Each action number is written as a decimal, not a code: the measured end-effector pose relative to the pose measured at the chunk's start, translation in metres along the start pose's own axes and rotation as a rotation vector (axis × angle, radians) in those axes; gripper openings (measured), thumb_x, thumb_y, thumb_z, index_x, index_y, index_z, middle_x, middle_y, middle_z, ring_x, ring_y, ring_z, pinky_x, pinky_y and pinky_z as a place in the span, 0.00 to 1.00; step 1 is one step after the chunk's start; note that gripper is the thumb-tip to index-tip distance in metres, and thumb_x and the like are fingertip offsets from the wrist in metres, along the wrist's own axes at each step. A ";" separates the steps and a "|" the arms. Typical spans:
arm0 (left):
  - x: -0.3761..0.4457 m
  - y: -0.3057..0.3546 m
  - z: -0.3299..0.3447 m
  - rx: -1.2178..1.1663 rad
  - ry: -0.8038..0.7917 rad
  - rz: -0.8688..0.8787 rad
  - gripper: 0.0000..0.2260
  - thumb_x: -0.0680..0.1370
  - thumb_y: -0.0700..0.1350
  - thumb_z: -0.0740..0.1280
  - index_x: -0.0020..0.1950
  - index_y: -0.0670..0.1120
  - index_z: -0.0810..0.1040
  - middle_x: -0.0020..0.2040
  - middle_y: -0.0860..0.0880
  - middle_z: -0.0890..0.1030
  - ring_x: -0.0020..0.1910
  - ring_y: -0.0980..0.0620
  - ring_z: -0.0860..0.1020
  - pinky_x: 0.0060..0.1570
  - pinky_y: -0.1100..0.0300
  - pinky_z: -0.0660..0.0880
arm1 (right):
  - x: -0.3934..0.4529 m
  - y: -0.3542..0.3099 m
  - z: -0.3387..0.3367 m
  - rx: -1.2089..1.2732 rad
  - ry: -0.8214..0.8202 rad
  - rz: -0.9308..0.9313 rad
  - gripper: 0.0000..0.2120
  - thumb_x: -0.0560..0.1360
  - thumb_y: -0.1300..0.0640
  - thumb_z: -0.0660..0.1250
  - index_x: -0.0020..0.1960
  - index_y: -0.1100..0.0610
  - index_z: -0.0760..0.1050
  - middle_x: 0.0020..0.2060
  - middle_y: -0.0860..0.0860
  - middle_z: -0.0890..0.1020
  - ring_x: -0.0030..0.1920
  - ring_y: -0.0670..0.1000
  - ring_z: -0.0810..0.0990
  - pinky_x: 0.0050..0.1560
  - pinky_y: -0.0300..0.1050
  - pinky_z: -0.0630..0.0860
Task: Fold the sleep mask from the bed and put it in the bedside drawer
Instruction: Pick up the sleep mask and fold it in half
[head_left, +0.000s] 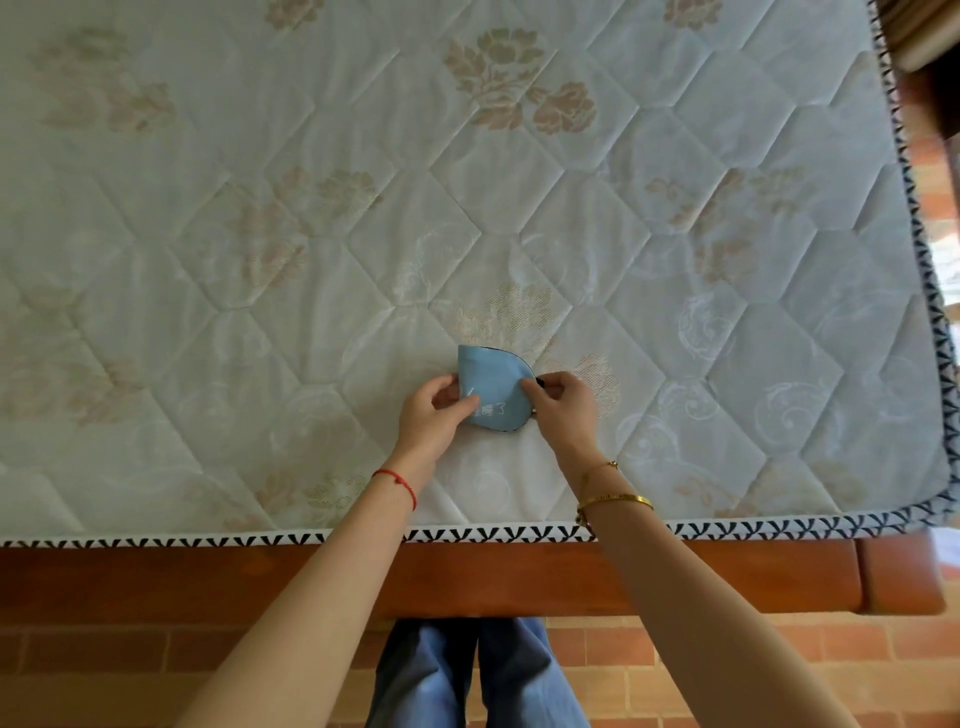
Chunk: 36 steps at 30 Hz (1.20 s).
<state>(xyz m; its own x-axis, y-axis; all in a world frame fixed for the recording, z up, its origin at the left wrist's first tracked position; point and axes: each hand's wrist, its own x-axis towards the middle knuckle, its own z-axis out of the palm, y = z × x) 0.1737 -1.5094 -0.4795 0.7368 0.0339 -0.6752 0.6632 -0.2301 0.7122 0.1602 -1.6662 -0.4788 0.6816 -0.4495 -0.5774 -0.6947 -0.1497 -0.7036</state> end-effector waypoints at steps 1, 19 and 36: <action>-0.003 0.003 -0.002 -0.030 -0.017 -0.001 0.14 0.71 0.41 0.73 0.56 0.48 0.79 0.50 0.47 0.82 0.53 0.45 0.80 0.53 0.55 0.78 | -0.003 -0.002 -0.004 0.039 -0.009 0.012 0.09 0.73 0.56 0.70 0.49 0.60 0.78 0.43 0.56 0.82 0.47 0.56 0.82 0.49 0.53 0.81; -0.162 0.101 -0.029 -0.206 -0.207 0.053 0.22 0.70 0.42 0.76 0.62 0.47 0.77 0.50 0.45 0.86 0.48 0.50 0.85 0.45 0.62 0.81 | -0.140 -0.084 -0.117 0.466 -0.214 0.011 0.08 0.76 0.57 0.68 0.50 0.62 0.80 0.47 0.60 0.83 0.46 0.55 0.82 0.42 0.39 0.82; -0.281 0.137 -0.056 -0.287 -0.351 0.131 0.14 0.70 0.41 0.76 0.54 0.49 0.80 0.48 0.47 0.87 0.48 0.51 0.85 0.42 0.65 0.80 | -0.266 -0.112 -0.170 0.555 -0.222 -0.079 0.12 0.76 0.60 0.67 0.56 0.66 0.78 0.51 0.62 0.83 0.49 0.56 0.84 0.44 0.42 0.82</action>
<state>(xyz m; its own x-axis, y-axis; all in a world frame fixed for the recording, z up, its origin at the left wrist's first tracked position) 0.0645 -1.4965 -0.1812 0.7605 -0.3201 -0.5650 0.6135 0.0690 0.7867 0.0177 -1.6796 -0.1762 0.7994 -0.2519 -0.5454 -0.4572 0.3338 -0.8243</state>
